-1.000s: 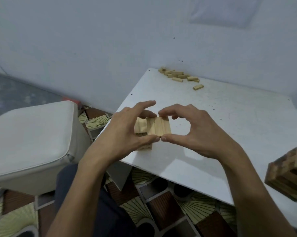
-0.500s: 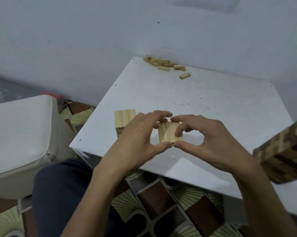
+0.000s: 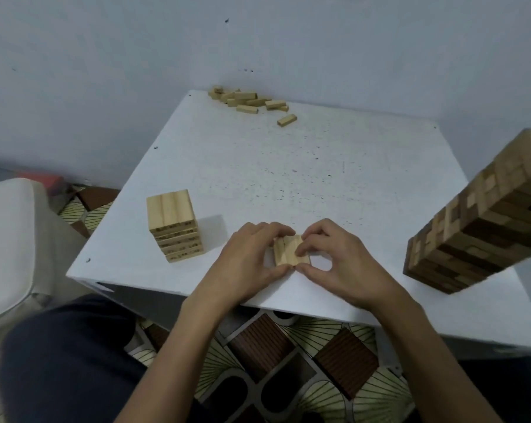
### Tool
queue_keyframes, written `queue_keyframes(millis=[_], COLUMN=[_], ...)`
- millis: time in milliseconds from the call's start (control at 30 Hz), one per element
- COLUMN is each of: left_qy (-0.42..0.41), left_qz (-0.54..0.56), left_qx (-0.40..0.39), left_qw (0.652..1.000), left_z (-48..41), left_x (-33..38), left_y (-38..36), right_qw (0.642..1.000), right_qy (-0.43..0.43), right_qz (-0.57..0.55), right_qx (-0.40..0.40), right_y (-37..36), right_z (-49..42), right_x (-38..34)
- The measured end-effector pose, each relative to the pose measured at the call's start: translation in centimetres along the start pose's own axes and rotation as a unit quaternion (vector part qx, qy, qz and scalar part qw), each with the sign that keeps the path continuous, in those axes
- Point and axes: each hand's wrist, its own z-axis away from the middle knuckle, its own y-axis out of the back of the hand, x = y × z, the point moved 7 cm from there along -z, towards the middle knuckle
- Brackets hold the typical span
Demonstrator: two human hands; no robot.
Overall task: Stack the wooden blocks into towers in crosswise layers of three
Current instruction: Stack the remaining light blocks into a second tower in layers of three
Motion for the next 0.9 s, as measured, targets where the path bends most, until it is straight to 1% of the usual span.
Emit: queue_keyframes(millis=[133, 233, 367, 567, 667, 733, 900], left_qy=[0.003, -0.012, 0.002, 0.011, 0.009, 0.008, 0.010], left_qz=[0.007, 0.034, 0.078, 0.082, 0.056, 0.034, -0.033], left_qx=[-0.016, -0.029, -0.004, 0.021, 0.024, 0.013, -0.085], left_qw=[1.000, 0.999, 0.997, 0.996, 0.998, 0.999, 0.996], left_z=[-0.1, 0.1, 0.3, 0.3, 0.2, 0.2, 0.2], left_x=[-0.1, 0.2, 0.3, 0.1, -0.2, -0.2, -0.2], left_y=[0.0, 0.3, 1.2, 1.8, 1.9, 2.0, 1.0], right_qw=[1.000, 0.999, 0.997, 0.989, 0.991, 0.994, 0.998], right_qy=[0.007, 0.010, -0.002, 0.010, 0.014, 0.018, 0.032], right_qz=[0.013, 0.023, 0.054, 0.093, 0.082, 0.060, 0.037], right_qx=[0.009, 0.026, 0.063, 0.117, 0.107, 0.090, 0.028], right_y=[-0.1, -0.1, -0.6, -1.1, -1.2, -1.1, -0.8], right_z=[0.0, 0.0, 0.0, 0.2, 0.2, 0.2, 0.2], right_x=[-0.1, -0.3, -0.6, -1.3, -1.2, -1.1, -0.7])
